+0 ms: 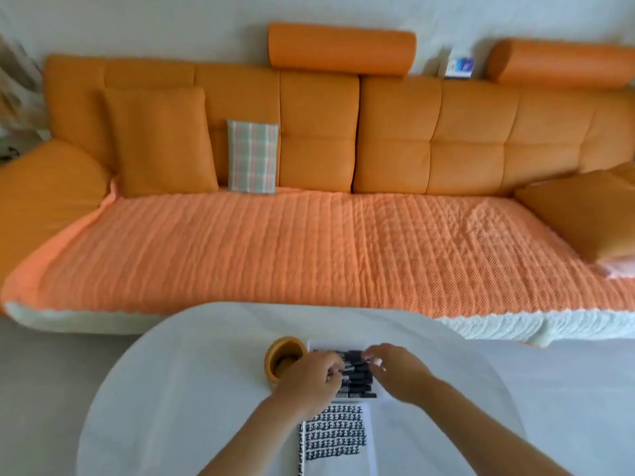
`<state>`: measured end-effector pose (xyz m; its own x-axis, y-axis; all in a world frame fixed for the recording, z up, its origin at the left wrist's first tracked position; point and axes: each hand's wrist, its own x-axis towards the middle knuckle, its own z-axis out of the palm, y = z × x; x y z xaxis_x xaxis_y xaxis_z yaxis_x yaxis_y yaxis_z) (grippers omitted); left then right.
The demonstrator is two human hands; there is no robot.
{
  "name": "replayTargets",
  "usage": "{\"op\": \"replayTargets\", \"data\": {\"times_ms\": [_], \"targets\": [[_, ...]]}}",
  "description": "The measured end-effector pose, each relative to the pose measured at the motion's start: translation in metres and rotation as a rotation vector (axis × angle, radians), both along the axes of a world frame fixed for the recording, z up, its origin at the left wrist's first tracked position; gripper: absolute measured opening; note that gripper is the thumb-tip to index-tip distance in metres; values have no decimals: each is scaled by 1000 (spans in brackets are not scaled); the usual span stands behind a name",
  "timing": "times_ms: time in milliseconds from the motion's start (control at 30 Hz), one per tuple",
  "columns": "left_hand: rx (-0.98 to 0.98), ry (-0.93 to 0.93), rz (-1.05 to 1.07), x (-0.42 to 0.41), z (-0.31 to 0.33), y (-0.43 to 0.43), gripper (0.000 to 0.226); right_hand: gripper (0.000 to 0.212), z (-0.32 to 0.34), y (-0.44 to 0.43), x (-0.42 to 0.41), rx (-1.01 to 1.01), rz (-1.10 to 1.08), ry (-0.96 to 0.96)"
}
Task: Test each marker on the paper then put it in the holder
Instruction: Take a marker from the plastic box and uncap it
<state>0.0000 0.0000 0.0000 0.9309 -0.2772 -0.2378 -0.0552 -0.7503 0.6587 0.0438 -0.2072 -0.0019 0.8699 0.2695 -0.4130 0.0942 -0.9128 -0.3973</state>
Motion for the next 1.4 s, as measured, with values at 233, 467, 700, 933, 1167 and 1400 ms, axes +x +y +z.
{"op": "replayTargets", "data": {"times_ms": [233,467,700,933,1167,1400], "targets": [[255,-222,-190,50,-107,-19,36,36,-105,12,36,-143,275,-177],[482,-513,-240,58,-154,-27,30,26,-158,9,44,-201,393,-508],[491,-610,-191,64,-161,-30,17,17,-149,1,38,46,229,-569],[297,-763,-122,50,-146,-27,14,12,-130,-5,17,410,29,-542],[113,-826,-29,-8,-126,-25,35,6,-104,4,-40,799,-124,-529],[69,-1078,66,-84,-107,-13,35,12,-93,5,-96,409,133,-705]]}}
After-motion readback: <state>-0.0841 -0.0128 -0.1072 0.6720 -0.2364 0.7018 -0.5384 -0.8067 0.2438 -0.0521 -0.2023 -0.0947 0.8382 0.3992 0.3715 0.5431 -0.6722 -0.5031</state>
